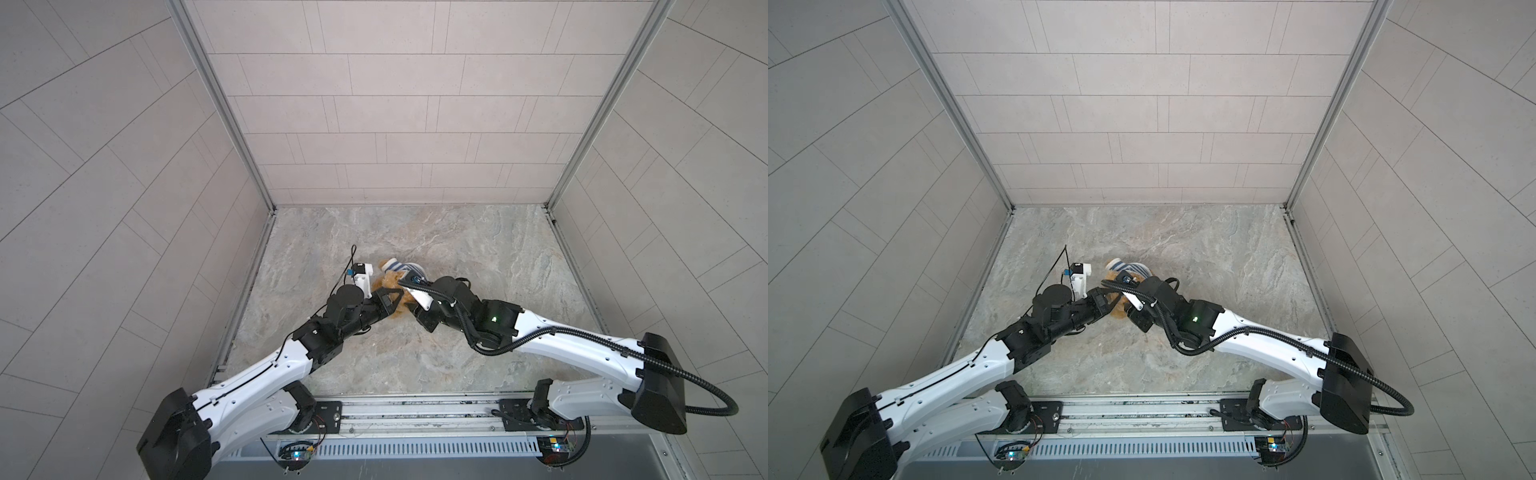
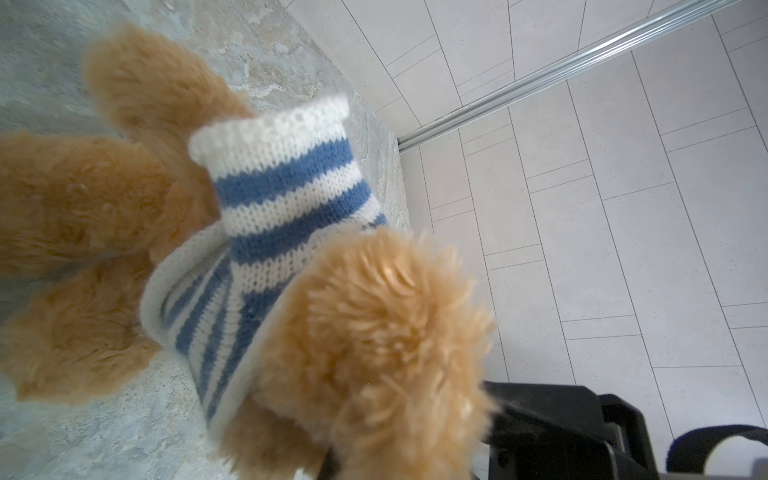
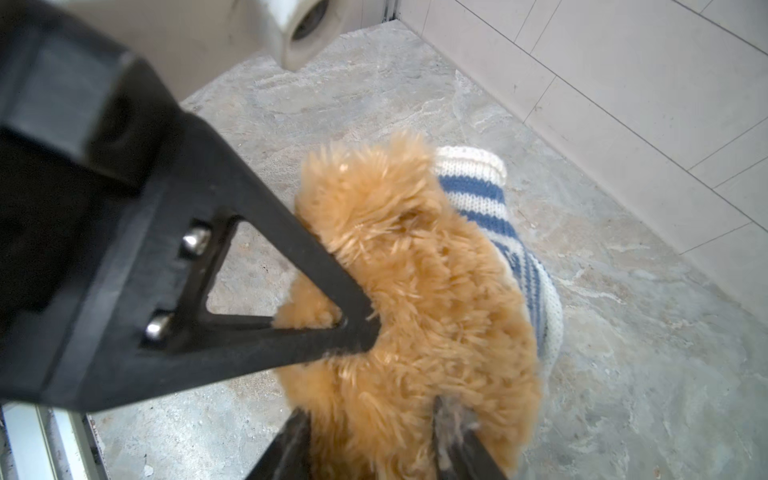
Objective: Dress the teddy bear
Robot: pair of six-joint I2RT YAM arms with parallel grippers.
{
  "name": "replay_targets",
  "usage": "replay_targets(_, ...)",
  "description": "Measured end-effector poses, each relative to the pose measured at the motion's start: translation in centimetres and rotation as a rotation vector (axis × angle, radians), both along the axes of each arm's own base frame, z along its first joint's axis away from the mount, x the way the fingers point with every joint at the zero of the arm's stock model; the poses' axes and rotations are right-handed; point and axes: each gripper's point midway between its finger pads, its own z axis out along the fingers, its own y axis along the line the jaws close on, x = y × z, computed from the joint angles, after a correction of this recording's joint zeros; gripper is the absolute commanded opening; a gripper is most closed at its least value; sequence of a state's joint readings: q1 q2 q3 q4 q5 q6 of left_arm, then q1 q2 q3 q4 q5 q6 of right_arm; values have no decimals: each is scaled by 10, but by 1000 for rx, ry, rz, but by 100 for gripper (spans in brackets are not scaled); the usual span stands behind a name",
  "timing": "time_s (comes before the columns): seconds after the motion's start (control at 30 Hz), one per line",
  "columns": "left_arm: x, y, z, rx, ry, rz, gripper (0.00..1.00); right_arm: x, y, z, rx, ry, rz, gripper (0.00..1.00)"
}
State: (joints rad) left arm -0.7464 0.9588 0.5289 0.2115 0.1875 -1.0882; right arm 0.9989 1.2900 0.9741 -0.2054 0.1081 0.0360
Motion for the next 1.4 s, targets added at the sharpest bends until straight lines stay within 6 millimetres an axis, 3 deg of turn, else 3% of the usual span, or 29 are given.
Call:
replay_targets(0.17,1,2,0,-4,3,15,2,2,3,-1,-8,-18,0,14)
replay_targets(0.27,0,6,-1,-2,5,26,16,2,5,-1,-15,-30,9,0)
replay_targets(0.4,-2,9,1,10,-11,23,43,4,2,-5,-34,-44,6,0)
replay_targets(0.5,-4,12,6,27,-49,9,56,1,-6,-20,-64,-32,16,0)
replay_targets(0.63,-8,17,10,58,-98,-14,59,-12,-14,-33,-85,-16,66,0)
replay_targets(0.83,-13,35,10,142,-153,-18,63,-28,-20,-29,-65,-34,138,0)
replay_targets(0.97,-16,31,10,193,-179,-78,70,-30,-21,-26,-63,-44,155,0)
replay_targets(1.13,-19,16,7,220,-183,-166,61,-33,-20,-27,-71,-52,181,0)
replay_targets(1.27,-21,5,-4,246,-168,-218,41,-33,-19,-27,-80,-60,193,0)
replay_targets(1.4,-23,-7,-7,263,-167,-258,11,-32,-21,-28,-93,-65,191,0)
